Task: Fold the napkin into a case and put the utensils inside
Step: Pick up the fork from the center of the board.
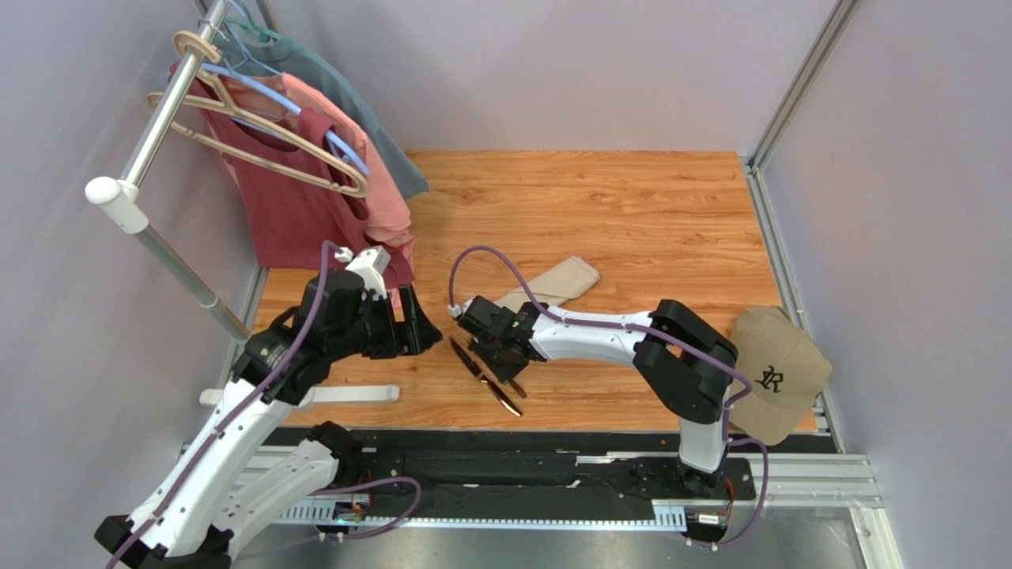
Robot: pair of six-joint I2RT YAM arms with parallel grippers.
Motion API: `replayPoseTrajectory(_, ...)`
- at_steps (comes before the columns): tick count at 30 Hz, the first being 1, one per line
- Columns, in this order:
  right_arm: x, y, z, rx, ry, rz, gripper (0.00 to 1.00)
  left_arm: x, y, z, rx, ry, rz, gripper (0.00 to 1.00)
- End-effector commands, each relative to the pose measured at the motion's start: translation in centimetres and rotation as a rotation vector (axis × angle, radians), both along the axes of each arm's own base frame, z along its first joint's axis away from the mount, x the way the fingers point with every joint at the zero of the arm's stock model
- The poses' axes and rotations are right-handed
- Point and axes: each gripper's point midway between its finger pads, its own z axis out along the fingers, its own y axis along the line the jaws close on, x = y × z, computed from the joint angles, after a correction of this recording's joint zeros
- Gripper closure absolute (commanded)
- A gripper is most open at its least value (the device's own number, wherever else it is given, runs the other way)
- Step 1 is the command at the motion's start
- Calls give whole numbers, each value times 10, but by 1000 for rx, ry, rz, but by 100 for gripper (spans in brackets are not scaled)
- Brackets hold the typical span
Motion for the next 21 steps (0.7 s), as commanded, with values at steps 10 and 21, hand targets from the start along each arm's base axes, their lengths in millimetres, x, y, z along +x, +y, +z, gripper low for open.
replayPoseTrajectory(10,50,-14,77,98,-395,255,100,46,-7,0,-143,129,-41,16)
replayPoseTrajectory(21,50,-63,153,133,-679,549,100,47,-46,-8,-398,242,-304,10)
